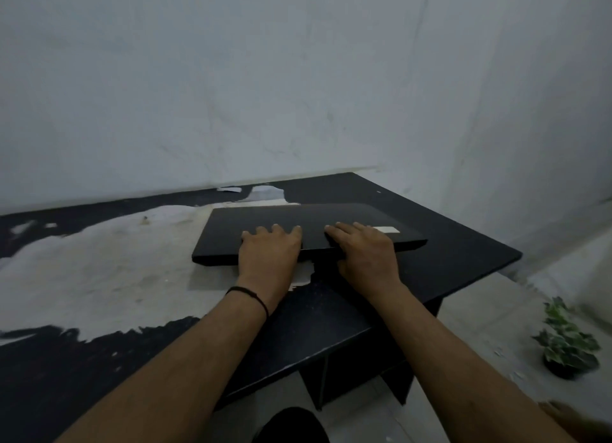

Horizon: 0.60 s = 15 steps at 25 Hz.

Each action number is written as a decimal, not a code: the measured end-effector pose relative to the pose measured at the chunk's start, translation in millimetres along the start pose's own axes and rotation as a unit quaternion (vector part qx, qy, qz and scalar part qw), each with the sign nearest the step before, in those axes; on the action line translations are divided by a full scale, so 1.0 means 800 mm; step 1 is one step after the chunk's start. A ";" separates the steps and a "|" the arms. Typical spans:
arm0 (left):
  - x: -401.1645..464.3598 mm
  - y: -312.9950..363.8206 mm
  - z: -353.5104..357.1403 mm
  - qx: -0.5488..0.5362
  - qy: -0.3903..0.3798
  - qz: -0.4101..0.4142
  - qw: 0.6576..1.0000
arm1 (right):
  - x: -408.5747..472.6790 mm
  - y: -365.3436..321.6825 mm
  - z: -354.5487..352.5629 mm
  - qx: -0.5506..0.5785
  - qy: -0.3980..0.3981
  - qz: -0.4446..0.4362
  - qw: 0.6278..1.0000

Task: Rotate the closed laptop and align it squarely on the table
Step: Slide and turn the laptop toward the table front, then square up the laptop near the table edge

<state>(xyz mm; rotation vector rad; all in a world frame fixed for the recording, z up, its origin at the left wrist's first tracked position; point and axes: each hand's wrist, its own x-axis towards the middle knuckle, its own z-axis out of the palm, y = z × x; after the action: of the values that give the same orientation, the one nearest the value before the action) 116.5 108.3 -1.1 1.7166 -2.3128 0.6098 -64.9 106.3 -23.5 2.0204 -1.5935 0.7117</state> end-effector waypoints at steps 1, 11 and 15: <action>-0.009 -0.009 -0.005 -0.003 0.000 -0.004 1.000 | -0.002 -0.010 -0.005 0.012 0.015 -0.008 1.000; -0.160 -0.151 -0.052 0.053 0.036 -0.104 0.993 | -0.011 -0.196 -0.034 0.083 0.133 -0.107 0.982; -0.209 -0.207 -0.057 0.061 0.021 -0.151 0.986 | -0.005 -0.270 -0.029 0.101 0.134 -0.133 0.977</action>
<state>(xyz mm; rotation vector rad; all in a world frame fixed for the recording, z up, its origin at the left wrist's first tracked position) 320.9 233.2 8.1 2.0347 -1.9663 0.7305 142.4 171.2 -18.2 2.1196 -1.1113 1.0233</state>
